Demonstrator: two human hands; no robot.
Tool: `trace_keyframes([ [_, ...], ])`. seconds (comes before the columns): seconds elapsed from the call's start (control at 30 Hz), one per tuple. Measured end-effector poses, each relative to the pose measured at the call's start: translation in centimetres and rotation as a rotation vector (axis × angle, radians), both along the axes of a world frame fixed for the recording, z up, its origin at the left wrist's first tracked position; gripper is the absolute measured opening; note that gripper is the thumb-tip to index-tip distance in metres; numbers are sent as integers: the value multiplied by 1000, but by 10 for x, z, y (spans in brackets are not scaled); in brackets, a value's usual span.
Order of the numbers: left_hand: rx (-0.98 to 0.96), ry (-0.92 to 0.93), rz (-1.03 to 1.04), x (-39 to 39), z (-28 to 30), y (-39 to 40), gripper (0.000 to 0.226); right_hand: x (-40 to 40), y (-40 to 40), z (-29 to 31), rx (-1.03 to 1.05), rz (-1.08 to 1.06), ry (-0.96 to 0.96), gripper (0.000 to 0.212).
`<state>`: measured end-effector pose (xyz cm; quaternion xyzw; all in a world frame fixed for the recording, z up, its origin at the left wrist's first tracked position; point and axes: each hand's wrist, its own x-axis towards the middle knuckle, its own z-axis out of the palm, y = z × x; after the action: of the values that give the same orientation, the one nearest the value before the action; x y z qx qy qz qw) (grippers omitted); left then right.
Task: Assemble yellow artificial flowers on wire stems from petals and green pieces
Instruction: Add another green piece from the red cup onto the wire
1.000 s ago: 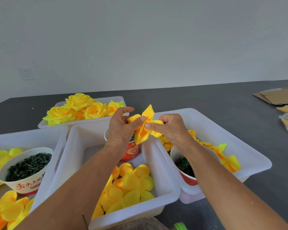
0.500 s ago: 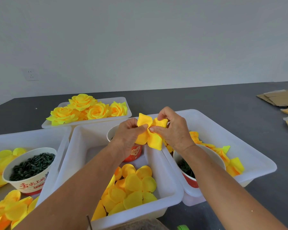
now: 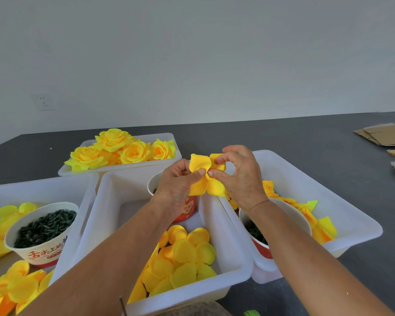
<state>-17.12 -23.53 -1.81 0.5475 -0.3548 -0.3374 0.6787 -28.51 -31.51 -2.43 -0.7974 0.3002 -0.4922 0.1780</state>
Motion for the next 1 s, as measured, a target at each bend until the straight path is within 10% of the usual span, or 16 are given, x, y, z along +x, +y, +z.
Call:
trace_keyframes([
  [0.67, -13, 174, -44, -3, -1, -1, 12, 2, 1, -1, 179, 64, -26, 12],
  [1.0, 131, 126, 167, 3, 5, -3, 17, 1, 8, 4, -63, 121, 104, 9],
])
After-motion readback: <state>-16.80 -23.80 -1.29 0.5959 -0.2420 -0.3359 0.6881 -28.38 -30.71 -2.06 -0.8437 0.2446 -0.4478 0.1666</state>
